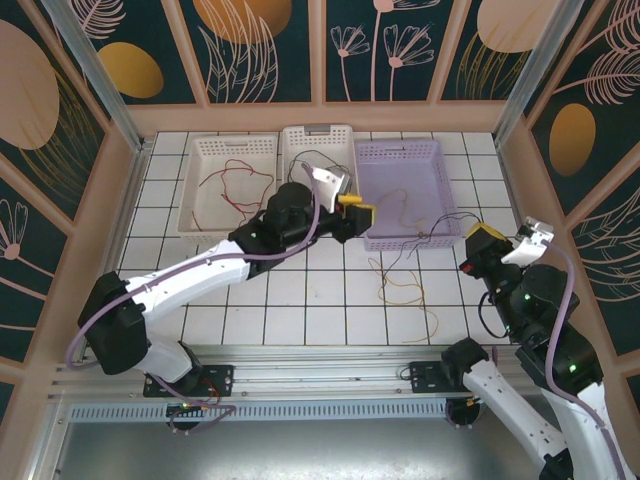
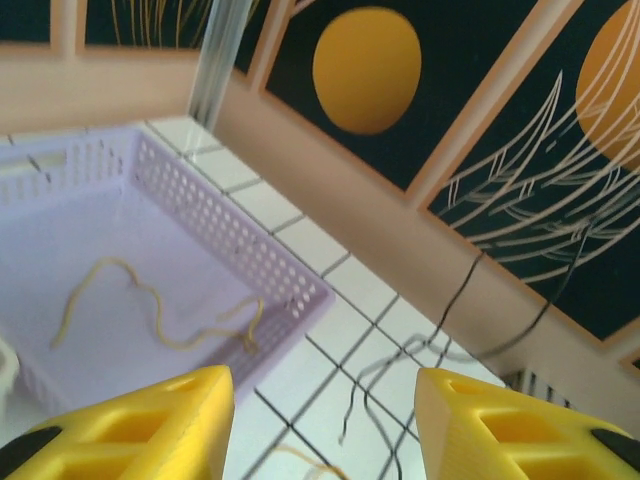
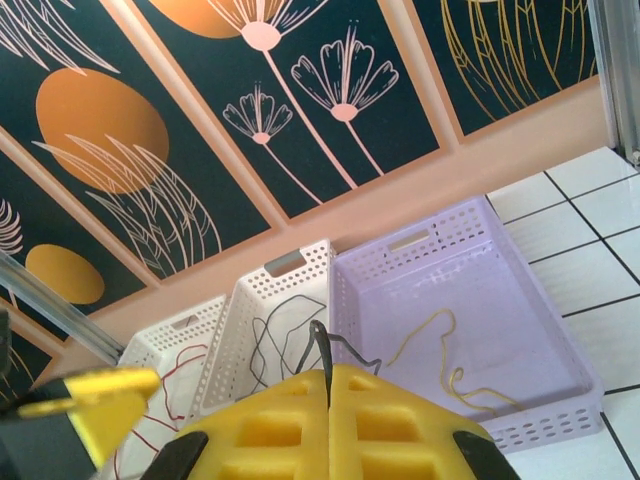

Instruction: Untangle the cables

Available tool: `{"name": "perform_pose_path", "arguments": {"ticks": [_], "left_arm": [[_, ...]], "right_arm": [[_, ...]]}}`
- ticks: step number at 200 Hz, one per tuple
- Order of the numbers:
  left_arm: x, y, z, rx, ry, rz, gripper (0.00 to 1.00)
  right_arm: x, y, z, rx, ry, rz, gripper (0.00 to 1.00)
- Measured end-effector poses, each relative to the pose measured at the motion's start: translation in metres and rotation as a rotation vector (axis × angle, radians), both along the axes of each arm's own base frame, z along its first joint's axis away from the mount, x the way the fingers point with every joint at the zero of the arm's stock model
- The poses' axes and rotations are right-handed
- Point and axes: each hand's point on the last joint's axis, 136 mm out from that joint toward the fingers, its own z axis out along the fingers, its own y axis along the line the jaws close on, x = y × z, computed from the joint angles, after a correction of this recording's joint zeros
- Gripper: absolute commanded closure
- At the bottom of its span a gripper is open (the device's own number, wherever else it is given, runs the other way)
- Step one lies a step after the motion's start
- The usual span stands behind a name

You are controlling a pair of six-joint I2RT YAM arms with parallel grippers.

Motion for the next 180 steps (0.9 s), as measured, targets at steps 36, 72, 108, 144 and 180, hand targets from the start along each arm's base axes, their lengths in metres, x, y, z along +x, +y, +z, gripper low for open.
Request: {"name": "perform_pose_path", "arguments": {"ticks": [36,72,108,144,180], "left_arm": [[-0.016,0.009,-0.061,0.048,0.174,-0.015,0.5],[-0.034,0.011,-0.103,0.054,0.334,-0.051,0.48],[-0.045,0.0,-0.125,0.044,0.444,-0.102,0.41],[-0.054,-0.007,-0.142,0.062,0.507,-0.135,0.3],[-0.055,-0.009,-0.168,0.103,0.569,-0.126,0.01]], "right_arm": [[0.002,0.001,-0.003,-0.005,0.004,0.002,1.0],[0.002,0.001,-0.004,-0.006,0.005,0.003,1.0],[0.002,0.002,-0.004,-0.005,0.005,0.007,1.0],[0.001,0.005,-0.004,-0.004,0.006,0.022,1.0],[0.001,0.006,-0.004,-0.003,0.006,0.029,1.0]]}}
